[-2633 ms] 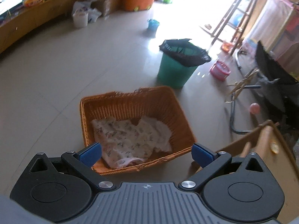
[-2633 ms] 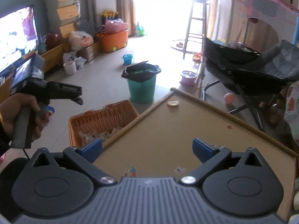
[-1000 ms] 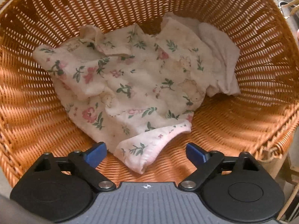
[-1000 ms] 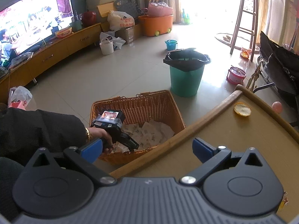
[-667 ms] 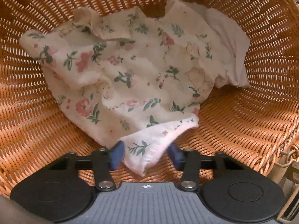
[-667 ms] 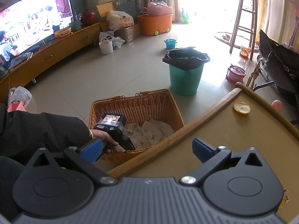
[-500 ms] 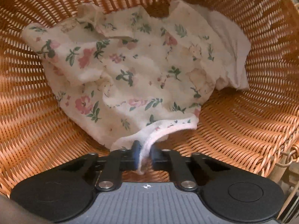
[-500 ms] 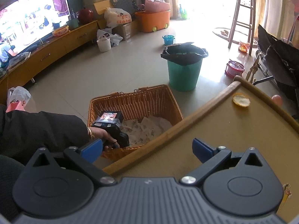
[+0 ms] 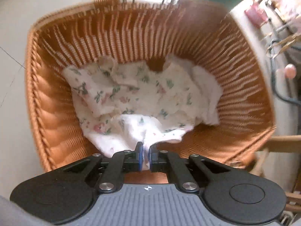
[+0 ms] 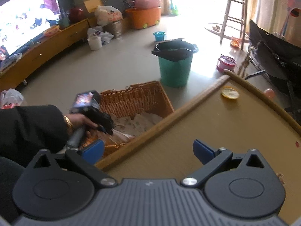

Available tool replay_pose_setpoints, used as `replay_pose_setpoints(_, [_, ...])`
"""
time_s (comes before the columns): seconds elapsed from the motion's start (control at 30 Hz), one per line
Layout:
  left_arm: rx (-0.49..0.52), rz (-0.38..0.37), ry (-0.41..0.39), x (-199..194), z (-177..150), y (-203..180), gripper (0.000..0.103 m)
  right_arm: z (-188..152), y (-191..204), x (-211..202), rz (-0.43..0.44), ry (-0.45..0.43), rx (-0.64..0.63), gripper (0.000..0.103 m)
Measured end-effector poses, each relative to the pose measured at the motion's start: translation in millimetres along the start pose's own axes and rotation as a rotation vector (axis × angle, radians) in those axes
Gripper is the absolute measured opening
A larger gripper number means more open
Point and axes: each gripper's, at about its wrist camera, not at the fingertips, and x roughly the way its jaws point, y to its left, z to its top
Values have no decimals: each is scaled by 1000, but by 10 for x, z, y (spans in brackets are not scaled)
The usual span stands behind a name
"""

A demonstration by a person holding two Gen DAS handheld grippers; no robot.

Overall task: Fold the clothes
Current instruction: 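Lift the floral cloth out of the basket with the left gripper onto the table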

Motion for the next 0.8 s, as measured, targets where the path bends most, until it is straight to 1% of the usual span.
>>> replay_pose_setpoints(0.3, [66,-41,-87,-976,39,-243,6,-101,1,-233,-46,-8,-2,102])
replay_pose_setpoints(0.43, [79,-59,-130,-1429,48,-331,6,-131,23,-354,-78,-15,-34,102])
replay_pose_setpoints(0.53, [100,-74,-169,-1813,9,-417,6,-143,6,-435,-101,-9,-44,102])
replay_pose_setpoints(0.8, [127,-156,-272,-2819,-211,-692,6,-235,-151,-706,-142,11,5,102])
